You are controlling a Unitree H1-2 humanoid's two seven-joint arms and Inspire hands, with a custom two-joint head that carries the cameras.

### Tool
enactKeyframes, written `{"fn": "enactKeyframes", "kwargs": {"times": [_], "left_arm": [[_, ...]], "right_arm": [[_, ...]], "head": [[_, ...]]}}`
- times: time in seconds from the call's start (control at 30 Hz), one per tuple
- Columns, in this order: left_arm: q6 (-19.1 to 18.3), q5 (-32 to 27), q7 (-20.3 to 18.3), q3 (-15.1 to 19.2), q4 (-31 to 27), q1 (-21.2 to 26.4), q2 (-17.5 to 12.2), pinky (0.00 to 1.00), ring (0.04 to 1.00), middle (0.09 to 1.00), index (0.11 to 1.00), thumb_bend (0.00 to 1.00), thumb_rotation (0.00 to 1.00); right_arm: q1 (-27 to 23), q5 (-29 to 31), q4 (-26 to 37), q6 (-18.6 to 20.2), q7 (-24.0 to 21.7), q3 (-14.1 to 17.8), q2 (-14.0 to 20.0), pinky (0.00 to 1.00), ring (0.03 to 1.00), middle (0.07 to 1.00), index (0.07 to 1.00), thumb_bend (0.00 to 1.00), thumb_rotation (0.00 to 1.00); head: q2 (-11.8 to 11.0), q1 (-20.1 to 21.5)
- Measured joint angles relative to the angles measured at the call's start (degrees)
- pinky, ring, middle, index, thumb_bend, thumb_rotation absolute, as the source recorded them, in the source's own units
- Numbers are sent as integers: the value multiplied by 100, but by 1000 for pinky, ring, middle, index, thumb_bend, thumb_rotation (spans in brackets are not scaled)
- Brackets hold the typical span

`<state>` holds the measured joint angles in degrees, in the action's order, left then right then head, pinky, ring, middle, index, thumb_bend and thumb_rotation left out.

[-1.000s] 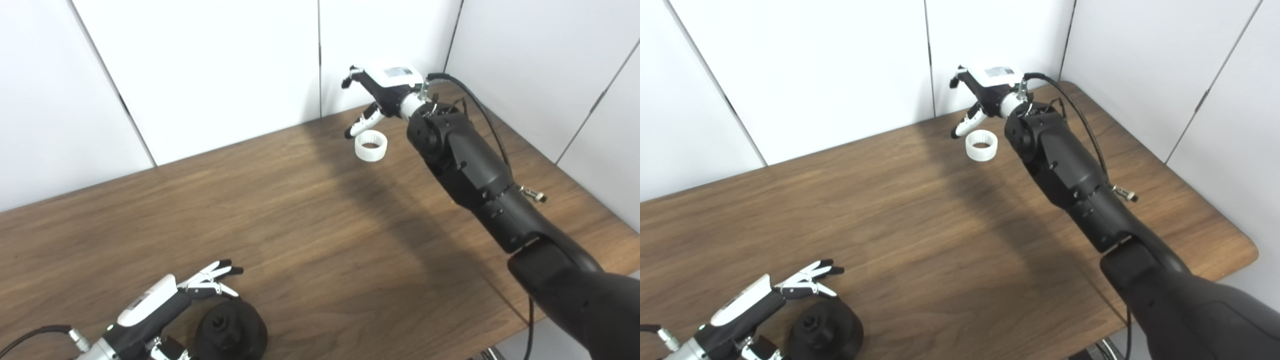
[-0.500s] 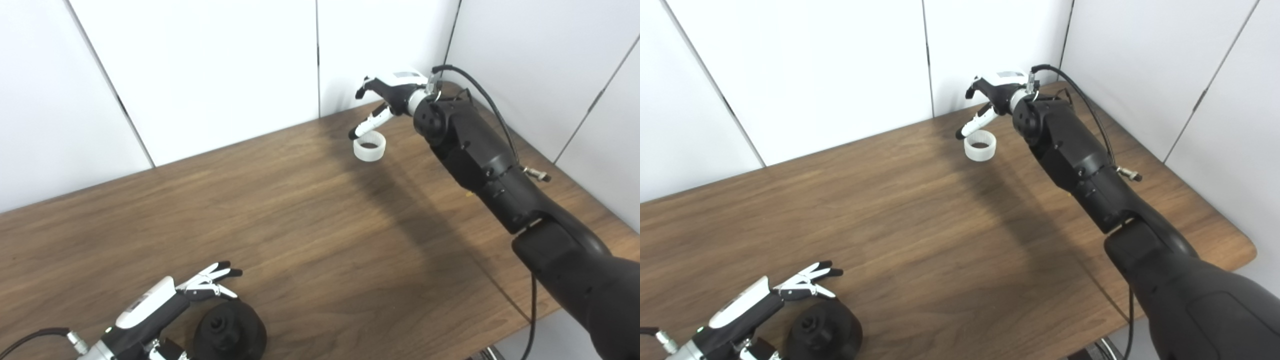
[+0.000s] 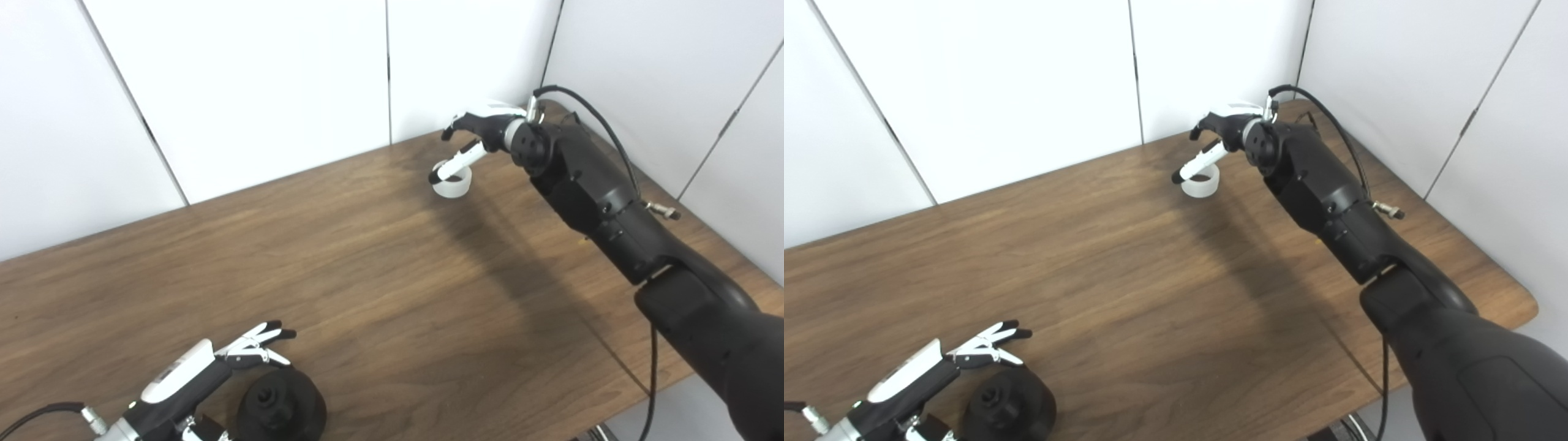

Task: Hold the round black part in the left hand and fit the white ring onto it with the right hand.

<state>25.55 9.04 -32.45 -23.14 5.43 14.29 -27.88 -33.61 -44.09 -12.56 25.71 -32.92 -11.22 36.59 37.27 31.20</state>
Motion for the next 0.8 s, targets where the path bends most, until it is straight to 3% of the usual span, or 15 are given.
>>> {"fn": "enactKeyframes", "kwargs": {"times": [0.3, 0.8], "left_arm": [[-17, -1, 0, 5, -35, -49, -3, 937, 1000, 938, 487, 522, 64], [-208, 15, -10, 12, -228, -132, -60, 936, 1000, 937, 488, 522, 64]], "right_arm": [[32, -62, -20, 63, -304, -100, -7, 909, 956, 992, 869, 1000, 551], [61, -166, -415, 67, -282, -147, -44, 915, 944, 983, 871, 1000, 477]], "head": [[44, -62], [62, -114]]}}
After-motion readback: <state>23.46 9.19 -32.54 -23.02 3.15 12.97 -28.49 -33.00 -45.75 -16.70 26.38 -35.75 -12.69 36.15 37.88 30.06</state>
